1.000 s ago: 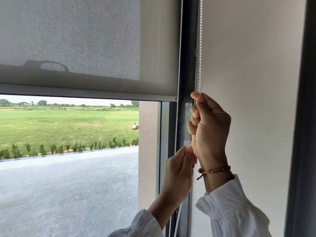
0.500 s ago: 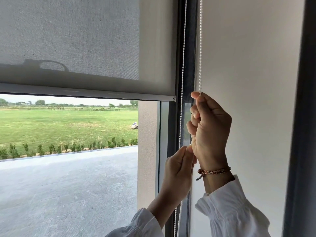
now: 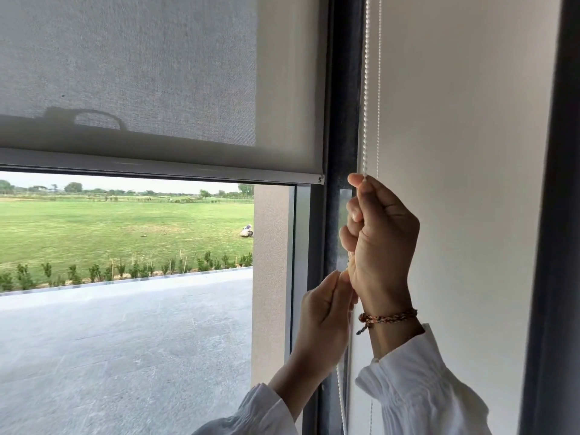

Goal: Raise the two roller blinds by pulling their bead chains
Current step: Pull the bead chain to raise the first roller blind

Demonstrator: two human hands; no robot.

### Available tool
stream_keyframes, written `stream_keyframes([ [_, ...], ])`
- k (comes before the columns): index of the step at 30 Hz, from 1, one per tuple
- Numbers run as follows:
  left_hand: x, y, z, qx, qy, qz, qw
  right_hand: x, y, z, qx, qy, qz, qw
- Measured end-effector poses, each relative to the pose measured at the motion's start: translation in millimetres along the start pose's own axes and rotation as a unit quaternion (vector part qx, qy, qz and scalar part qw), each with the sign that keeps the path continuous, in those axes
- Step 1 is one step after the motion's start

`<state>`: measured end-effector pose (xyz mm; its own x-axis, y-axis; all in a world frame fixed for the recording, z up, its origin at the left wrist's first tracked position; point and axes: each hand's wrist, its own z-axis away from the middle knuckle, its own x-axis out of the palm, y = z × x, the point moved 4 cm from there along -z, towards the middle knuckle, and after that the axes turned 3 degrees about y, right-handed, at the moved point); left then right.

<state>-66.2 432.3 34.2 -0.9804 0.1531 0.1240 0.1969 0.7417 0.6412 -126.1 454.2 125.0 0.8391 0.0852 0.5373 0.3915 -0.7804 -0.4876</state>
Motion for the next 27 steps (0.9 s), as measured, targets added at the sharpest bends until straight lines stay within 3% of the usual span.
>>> stream_keyframes([
  [12,-7,-21,-21,-0.013,-0.006,-0.003,1.000,-6,30,-25,0.028,0.016,0.046,0.998],
  [18,-6,-53,-37,-0.069,-0.029,0.002,0.997,-16,57,-45,0.072,-0.010,0.101,0.992],
  [21,-19,-71,-47,-0.058,0.040,-0.115,0.991,-17,75,-55,0.083,-0.028,0.180,0.980],
  [27,-93,-92,-42,-0.086,0.136,-0.345,0.925,-6,135,-40,0.021,-0.022,0.419,0.907],
])
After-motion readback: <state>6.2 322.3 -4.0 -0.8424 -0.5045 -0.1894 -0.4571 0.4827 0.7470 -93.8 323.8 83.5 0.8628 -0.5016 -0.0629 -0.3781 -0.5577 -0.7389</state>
